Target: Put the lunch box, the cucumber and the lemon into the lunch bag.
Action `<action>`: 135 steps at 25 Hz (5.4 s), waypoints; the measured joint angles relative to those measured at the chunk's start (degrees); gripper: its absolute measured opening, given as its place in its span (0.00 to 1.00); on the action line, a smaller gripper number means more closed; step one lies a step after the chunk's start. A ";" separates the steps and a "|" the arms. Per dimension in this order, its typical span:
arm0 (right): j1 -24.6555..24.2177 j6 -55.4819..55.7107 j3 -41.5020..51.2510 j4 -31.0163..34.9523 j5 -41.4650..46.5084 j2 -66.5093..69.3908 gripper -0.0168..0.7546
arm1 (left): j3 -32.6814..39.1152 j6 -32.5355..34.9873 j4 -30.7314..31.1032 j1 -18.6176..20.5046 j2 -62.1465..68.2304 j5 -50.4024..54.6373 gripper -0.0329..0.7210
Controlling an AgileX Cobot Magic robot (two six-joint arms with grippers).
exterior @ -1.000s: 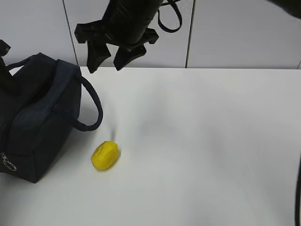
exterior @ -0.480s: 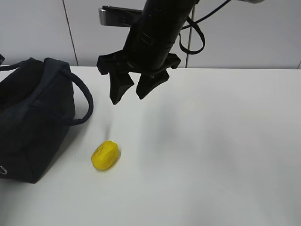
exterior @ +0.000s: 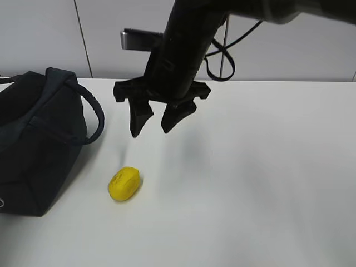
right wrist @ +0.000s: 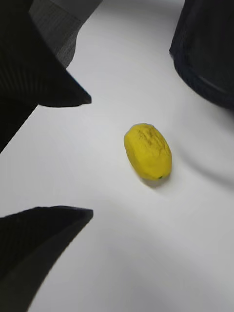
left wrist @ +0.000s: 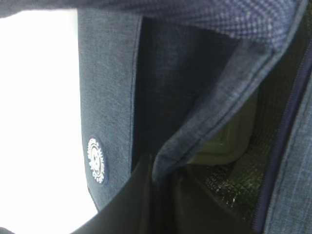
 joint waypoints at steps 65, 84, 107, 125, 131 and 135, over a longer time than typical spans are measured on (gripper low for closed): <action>1.99 18.92 0.09 10.05 -13.27 18.07 0.58 | 0.00 -0.18 -1.19 0.00 0.00 0.00 0.07; 1.99 14.47 -5.84 7.32 -2.03 18.07 0.54 | 0.00 2.15 -7.90 0.13 0.00 0.45 0.07; 1.99 8.86 -24.06 24.47 -8.69 14.58 0.54 | 0.00 5.14 -17.56 0.17 0.03 2.34 0.07; 1.99 -2.46 -24.17 41.73 -16.44 22.34 0.54 | 0.00 5.14 -18.40 0.26 0.03 2.43 0.07; 1.99 -3.03 -24.17 34.92 -15.17 22.48 0.54 | 0.00 5.22 -18.61 0.26 0.03 2.43 0.07; 2.08 -1.90 -24.17 28.04 -14.37 22.48 0.53 | 0.00 5.32 -18.91 0.26 0.03 2.56 0.07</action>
